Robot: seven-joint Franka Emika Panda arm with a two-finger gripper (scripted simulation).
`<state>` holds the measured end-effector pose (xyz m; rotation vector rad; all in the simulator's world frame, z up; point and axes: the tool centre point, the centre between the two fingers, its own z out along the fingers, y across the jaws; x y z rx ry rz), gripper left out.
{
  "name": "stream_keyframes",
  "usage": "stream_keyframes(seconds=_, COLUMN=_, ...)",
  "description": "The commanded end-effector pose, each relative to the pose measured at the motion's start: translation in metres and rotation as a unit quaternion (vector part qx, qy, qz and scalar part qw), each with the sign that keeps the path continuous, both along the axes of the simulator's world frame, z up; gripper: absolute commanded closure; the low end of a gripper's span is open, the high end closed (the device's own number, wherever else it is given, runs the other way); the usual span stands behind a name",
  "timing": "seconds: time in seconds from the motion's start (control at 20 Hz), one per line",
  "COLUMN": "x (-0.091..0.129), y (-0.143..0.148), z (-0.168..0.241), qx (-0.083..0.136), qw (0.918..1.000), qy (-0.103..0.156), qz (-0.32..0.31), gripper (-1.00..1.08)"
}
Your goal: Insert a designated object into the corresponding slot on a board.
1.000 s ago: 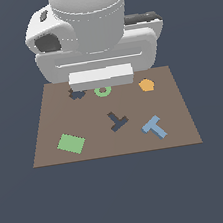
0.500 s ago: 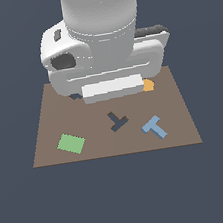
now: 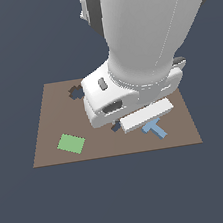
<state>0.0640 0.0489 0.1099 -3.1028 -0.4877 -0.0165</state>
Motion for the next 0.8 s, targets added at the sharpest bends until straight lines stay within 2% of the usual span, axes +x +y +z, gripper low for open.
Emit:
stream_keyframes(seconds=0.0, x=0.01, y=0.017, z=-0.015, qx=0.0, qw=0.9993, qy=0.001, qz=0.037, gripper=-0.92)
stream_keyframes(seconds=0.4, x=0.027, y=0.057, z=-0.049, qx=-0.001, qw=0.9927, qy=0.004, qz=0.121, gripper=-0.92)
stream_keyframes(seconds=0.75, x=0.032, y=0.074, z=-0.062, qx=-0.002, qw=0.9881, qy=0.005, qz=0.154, gripper=-0.92)
